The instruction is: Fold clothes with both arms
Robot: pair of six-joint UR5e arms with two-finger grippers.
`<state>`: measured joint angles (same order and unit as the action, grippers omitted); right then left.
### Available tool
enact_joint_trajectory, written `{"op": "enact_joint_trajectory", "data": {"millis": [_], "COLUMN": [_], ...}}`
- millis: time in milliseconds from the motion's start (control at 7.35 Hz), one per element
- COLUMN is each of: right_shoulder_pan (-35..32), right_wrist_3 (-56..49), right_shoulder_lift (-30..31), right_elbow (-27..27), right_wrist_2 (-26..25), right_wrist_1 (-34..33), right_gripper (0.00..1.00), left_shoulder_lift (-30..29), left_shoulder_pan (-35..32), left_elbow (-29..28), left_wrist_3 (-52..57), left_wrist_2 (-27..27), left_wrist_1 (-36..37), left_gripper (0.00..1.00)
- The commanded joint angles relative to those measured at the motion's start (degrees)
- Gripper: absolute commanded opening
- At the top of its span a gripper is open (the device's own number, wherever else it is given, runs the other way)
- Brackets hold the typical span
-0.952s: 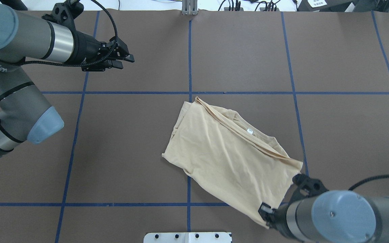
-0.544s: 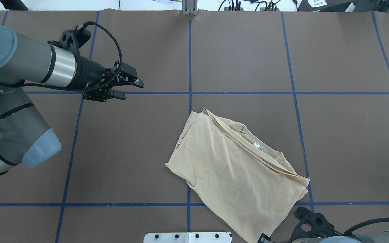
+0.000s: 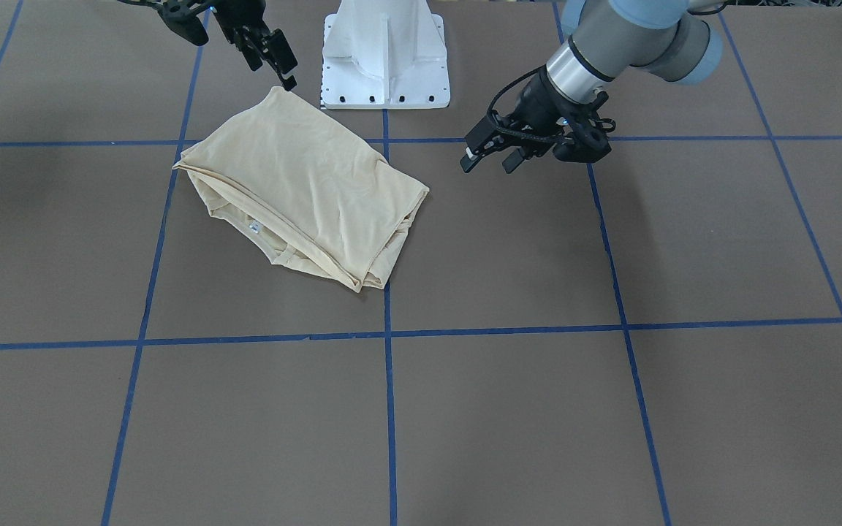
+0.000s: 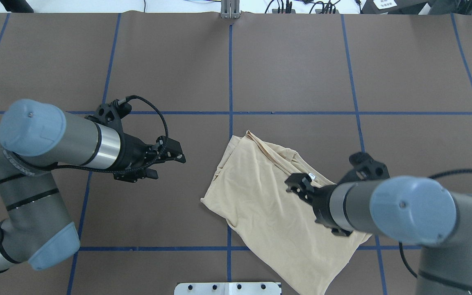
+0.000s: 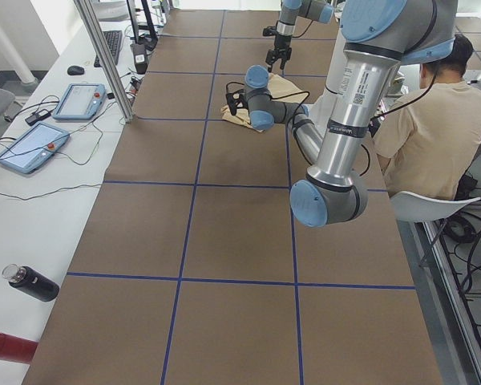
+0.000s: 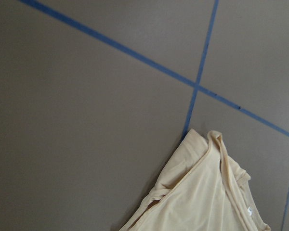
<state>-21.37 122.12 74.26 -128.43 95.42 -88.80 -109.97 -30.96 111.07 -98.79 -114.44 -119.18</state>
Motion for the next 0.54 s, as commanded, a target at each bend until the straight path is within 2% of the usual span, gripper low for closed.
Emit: {"op": "enact_joint_trajectory", "data": {"millis": [0,136,272,408], "right_shoulder_pan": [-11.91,-12.37,-12.73,-12.64], "right_wrist_3": [-10.82,-12.85,-13.13,-13.05], "right_shoulder_lift": [-3.33,-3.42,-3.42,-3.51], "right_elbow": [7.29,10.18,11.08,11.70], "right_wrist_2": [8.18,8.12,8.20,8.20], "right_wrist_1": [0.64,1.86,4.14,4.51], "right_gripper": [1.00,1.00,1.00,1.00], "left_shoulder_lift": [-1.46,-3.91,-6.54,-6.57], "left_shoulder_pan": [6.32,6.78,7.05,7.14], "left_elbow": [-2.33,-6.18,-9.70,-9.82], "left_wrist_3": [-0.62,-0.96,-1.32,-1.41], "left_wrist_2": [2.11,6.03,6.07,5.99], "left_wrist_1": [1.41,1.41,1.50,1.15], "left_gripper": [0.76,0.71,0.71,0.71]}}
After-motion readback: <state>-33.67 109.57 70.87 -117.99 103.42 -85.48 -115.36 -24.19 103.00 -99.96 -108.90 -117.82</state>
